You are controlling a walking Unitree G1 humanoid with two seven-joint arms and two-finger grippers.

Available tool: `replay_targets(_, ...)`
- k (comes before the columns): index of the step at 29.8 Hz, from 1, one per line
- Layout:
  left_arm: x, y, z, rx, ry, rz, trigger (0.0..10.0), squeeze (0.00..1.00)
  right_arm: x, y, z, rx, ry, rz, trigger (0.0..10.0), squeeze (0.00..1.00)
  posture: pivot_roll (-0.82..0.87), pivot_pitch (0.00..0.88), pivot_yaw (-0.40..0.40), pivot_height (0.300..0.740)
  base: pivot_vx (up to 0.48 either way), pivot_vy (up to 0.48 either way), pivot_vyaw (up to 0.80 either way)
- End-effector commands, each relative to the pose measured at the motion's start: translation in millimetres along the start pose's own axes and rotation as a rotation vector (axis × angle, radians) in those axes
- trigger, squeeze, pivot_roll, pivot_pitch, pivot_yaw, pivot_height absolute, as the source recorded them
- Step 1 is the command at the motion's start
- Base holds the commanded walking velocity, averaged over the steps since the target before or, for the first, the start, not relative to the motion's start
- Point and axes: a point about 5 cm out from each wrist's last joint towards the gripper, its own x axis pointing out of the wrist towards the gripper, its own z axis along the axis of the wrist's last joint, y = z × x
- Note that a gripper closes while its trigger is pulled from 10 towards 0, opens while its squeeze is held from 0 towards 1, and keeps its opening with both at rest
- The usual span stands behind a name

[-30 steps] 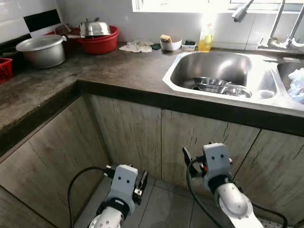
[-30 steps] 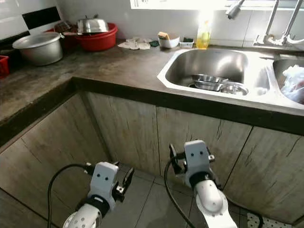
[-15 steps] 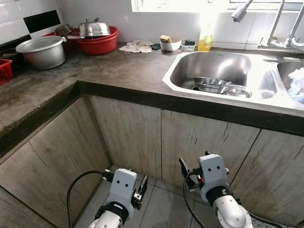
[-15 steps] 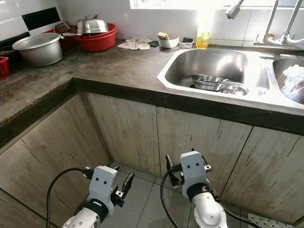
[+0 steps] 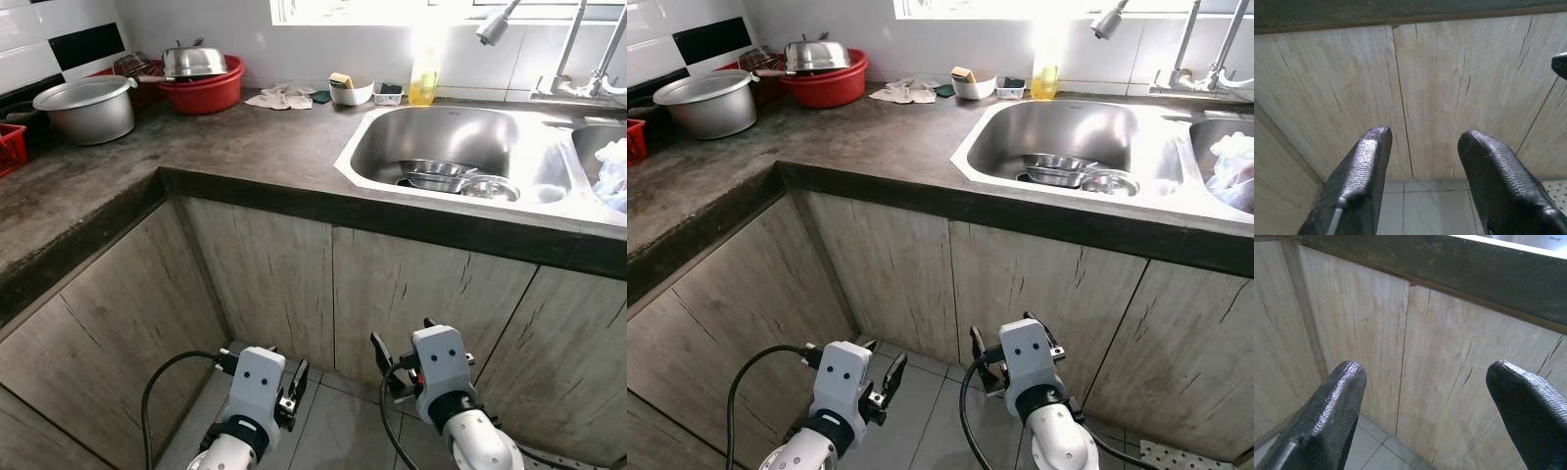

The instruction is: Kitchen organization

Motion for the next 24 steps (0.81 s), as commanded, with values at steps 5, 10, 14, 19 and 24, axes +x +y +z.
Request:
replay_targets(5, 2.0, 3.2, 6.4, 0.006, -0.030, 0.024, 10.0, 0.00, 2.5, 0.3, 1.7, -0.007, -0.005, 0.013, 10.0, 0.00, 0.03, 0.080, 0.017, 0.740, 0.000, 0.000, 0.00)
replay_targets(10, 2.7, 3.0, 7.4, 0.012, -0.033, 0.032, 10.0, 0.00, 2.2, -1.2, 1.8, -0.003, -0.005, 0.012, 10.0, 0.00, 0.04, 0.084, 0.009, 0.740, 0.000, 0.000, 0.00)
replay_targets(14, 3.2, 1.9, 8.3, 0.013, -0.036, 0.034, 10.0, 0.00, 2.4, -1.1, 2.2, -0.007, -0.007, 0.019, 10.0, 0.00, 0.04, 0.086, 0.007, 0.740, 0.000, 0.000, 0.00)
replay_targets(19, 3.2, 1.9, 8.3, 0.013, -0.036, 0.034, 10.0, 0.00, 2.4, -1.1, 2.2, -0.007, -0.007, 0.019, 10.0, 0.00, 0.04, 0.086, 0.007, 0.740, 0.000, 0.000, 0.00)
replay_targets(24, 3.2, 1.9, 8.3, 0.013, -0.036, 0.034, 10.0, 0.00, 2.4, -1.1, 2.2, -0.007, -0.007, 0.019, 10.0, 0.00, 0.04, 0.086, 0.007, 0.740, 0.000, 0.000, 0.00)
